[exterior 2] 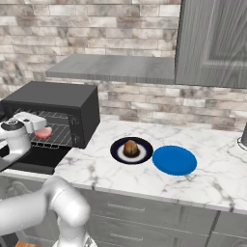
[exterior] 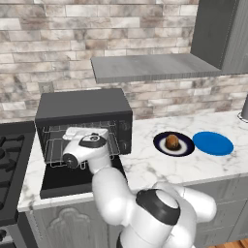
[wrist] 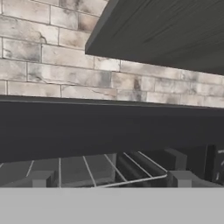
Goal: Open the toaster oven door. Place the bread on the top rack in the toaster oven and place the steak on the bottom rack.
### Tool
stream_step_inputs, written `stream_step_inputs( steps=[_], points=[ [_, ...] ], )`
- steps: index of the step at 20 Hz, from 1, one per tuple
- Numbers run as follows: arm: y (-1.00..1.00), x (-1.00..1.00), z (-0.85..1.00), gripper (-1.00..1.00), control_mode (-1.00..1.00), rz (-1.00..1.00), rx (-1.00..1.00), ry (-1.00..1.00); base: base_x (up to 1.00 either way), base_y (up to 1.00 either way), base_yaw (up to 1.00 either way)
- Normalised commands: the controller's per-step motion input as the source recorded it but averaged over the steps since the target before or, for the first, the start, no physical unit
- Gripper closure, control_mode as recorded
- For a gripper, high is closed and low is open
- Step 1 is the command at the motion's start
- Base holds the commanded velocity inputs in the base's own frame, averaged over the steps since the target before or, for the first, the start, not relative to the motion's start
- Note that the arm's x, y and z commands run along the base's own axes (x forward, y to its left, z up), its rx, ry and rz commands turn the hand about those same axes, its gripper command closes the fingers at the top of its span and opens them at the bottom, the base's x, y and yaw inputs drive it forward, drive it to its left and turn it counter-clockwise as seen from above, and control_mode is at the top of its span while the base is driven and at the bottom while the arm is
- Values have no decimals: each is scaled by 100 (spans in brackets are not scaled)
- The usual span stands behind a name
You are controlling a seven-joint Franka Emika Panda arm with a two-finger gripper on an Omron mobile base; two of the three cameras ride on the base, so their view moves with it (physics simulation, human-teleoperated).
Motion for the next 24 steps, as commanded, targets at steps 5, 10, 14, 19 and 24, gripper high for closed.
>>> stream_step_inputs(
  steps=[5,10,14,19,24],
  points=[
    [16,31,-6,-100,-100,0,0,-4,0,0,0],
    [20,32,-22,-100,-100,0,-3,0,0,0,0],
    [22,28,-23,-100,-100,0,-4,0,0,0,0],
    [16,33,-19,-100,-100,0,-2,0,0,0,0],
    [6,40,-1,-100,-100,0,0,-4,0,0,0]
  ],
)
